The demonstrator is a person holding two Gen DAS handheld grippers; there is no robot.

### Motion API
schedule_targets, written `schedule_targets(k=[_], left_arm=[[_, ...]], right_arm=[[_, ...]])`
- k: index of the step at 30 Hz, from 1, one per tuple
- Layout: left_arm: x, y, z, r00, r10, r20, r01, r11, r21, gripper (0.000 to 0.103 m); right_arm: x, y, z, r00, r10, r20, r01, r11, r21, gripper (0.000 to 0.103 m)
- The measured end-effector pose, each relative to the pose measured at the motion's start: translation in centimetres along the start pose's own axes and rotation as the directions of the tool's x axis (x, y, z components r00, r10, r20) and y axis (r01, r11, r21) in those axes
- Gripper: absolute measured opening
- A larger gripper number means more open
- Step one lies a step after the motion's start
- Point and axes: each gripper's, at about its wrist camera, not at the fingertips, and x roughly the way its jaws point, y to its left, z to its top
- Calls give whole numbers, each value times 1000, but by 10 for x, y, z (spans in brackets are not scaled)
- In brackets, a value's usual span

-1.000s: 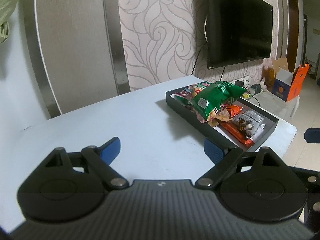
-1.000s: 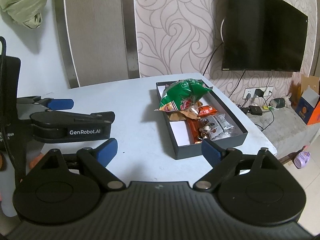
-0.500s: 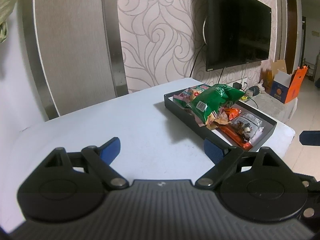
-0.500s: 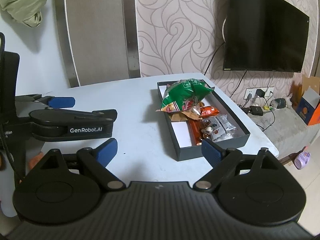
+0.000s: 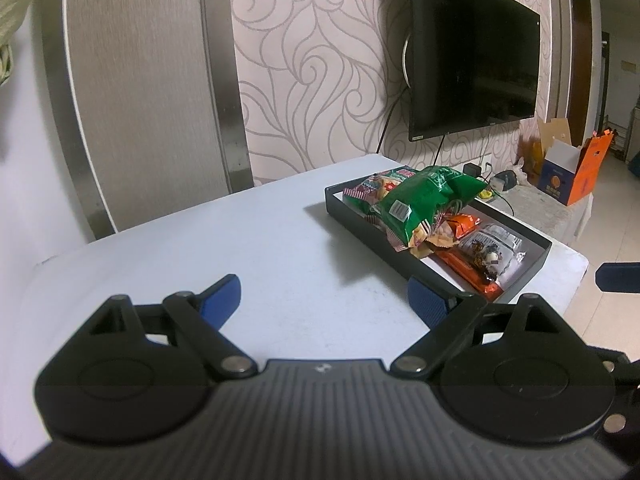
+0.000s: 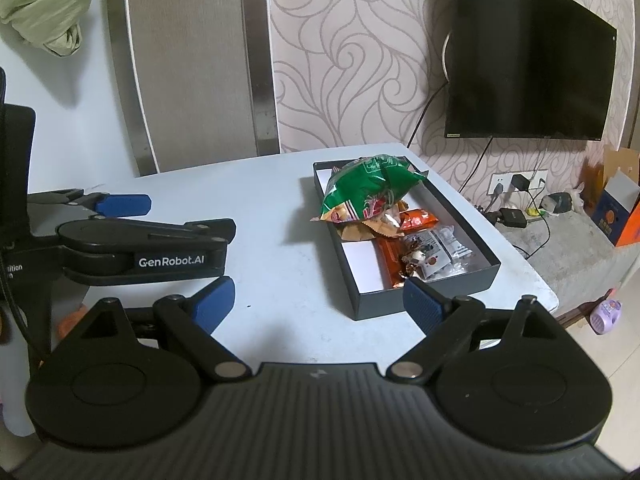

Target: Organize snacks

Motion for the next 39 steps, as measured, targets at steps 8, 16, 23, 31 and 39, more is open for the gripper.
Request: schedule_targets(k=[8,16,23,31,39], left_arm=[[1,0,0,1000,1,-3,-1,1000,-3,92],[2,-1,-1,1000,-1,-4,1,1000,-4,92],[3,0,-1,1000,-2,-9,1,1000,-5,92],[7,0,0,1000,-14,-15,14,1000,-7,92],[11,-2,2,999,-30,-15,30,1000,4,92]], right_arm=[[4,-1,0,1000,8,-5,-8,1000,0,94],[8,-2,0,1000,14,-12,-14,1000,5,94],[11,-1,-1,1000,18,-15,-18,1000,2,94],[12,-1,0,1000,22,-17,-22,1000,7,94],[13,-2,2,1000,21,-18,-21,1000,11,94]])
